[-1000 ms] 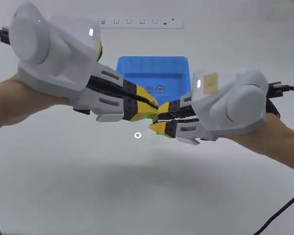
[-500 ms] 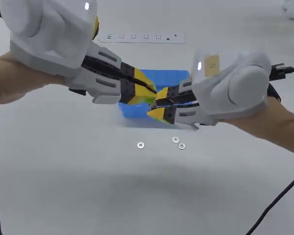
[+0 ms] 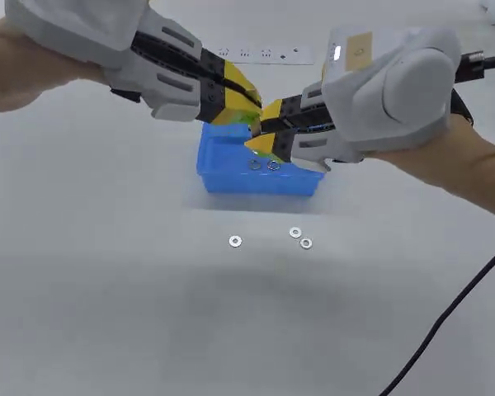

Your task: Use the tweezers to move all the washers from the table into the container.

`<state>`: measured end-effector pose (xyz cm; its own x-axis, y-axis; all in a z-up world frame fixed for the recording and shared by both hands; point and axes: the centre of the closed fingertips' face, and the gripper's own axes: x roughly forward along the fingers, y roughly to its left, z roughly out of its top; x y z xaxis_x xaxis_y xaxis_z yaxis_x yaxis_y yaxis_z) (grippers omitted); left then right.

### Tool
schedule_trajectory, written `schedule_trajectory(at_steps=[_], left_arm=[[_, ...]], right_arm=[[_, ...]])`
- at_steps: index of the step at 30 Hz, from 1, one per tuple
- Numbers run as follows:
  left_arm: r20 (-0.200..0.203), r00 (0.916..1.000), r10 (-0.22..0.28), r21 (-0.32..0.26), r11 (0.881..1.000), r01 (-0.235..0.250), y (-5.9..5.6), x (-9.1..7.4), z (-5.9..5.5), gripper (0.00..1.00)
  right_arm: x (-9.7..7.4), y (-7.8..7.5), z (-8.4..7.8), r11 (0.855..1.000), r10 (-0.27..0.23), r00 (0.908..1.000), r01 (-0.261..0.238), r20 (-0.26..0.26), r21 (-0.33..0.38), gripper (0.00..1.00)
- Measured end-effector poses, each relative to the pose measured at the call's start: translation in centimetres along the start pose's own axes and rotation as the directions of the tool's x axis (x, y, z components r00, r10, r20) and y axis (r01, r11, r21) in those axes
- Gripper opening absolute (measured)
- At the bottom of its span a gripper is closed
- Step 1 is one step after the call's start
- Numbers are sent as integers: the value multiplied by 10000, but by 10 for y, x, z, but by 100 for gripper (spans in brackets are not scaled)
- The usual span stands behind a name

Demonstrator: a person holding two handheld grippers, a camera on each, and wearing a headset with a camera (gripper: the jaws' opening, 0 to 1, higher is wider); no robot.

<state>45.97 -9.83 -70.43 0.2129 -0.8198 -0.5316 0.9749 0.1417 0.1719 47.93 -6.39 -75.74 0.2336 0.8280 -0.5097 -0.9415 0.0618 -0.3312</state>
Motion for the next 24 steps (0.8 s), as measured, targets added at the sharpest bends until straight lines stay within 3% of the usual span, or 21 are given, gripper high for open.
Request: schedule_trajectory(at_steps=[7,14,24], left_arm=[[-83,10000,52,-158,9999,-53,18,5,-18,7],[-263,9996,130,-601,9981,-145,37,13,-50,7],[-698,9976,-13,-948,9955,-53,50,30,-83,7]], right_arm=[[19,-10,-10,9997,89,9999,-87,-64,248,10],[46,-17,-29,9974,394,9990,-380,-228,605,10],[77,-20,-56,9904,757,9959,-694,-489,1195,10]])
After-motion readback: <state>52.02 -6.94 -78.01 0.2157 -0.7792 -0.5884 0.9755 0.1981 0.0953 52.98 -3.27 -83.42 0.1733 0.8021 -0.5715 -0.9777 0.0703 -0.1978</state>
